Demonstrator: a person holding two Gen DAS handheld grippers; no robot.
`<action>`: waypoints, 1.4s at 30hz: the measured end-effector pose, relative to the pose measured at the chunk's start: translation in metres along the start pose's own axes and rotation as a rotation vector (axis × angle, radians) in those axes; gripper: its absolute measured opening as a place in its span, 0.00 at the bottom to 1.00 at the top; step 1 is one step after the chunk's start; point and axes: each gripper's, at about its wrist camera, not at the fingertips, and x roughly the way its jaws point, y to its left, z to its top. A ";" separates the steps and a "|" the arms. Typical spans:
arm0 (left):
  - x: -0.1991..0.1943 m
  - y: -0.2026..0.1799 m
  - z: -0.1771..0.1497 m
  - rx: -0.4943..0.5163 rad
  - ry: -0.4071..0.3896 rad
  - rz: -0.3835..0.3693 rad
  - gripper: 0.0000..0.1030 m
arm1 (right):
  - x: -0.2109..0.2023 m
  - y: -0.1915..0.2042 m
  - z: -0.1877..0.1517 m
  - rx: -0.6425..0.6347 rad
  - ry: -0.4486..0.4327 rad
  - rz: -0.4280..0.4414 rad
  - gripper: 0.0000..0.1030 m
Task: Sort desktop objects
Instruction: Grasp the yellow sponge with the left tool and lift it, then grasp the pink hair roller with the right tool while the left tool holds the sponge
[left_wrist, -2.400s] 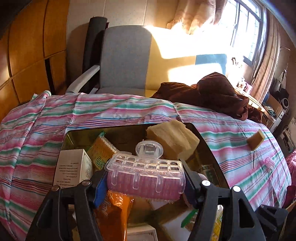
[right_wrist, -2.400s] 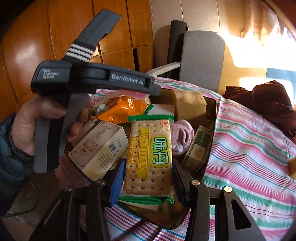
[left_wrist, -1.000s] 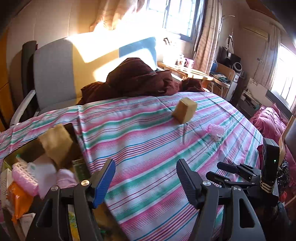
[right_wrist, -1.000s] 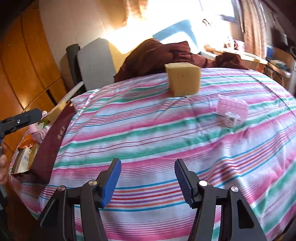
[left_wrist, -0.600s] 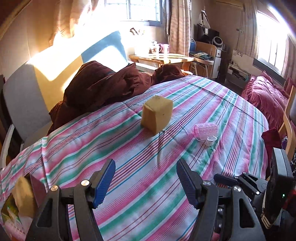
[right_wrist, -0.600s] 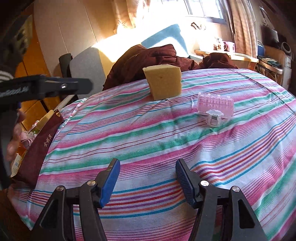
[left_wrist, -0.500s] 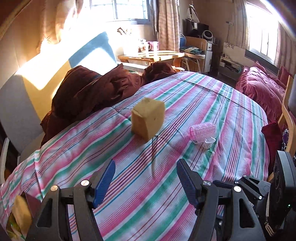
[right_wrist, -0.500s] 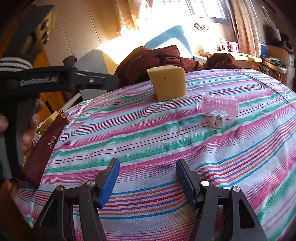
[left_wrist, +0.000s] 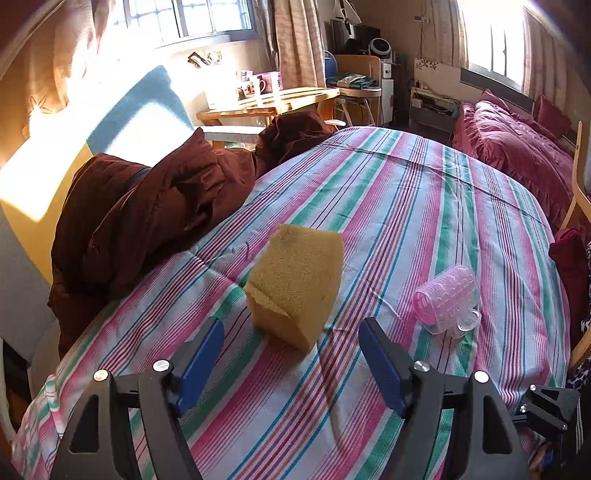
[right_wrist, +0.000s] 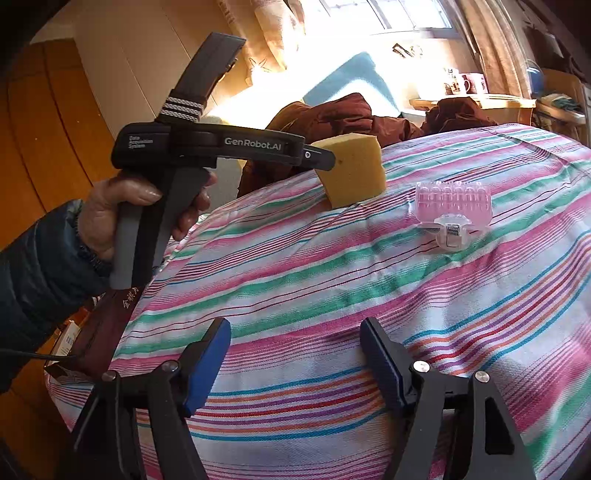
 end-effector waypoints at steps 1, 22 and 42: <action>0.003 0.000 0.002 0.014 0.000 -0.004 0.75 | 0.000 0.000 0.000 0.000 0.000 0.004 0.72; 0.014 -0.004 -0.010 -0.110 -0.007 0.036 0.49 | 0.003 0.003 0.000 -0.020 0.015 -0.004 0.76; -0.158 -0.015 -0.169 -0.467 -0.003 0.010 0.49 | 0.005 0.009 0.001 -0.042 0.025 -0.040 0.76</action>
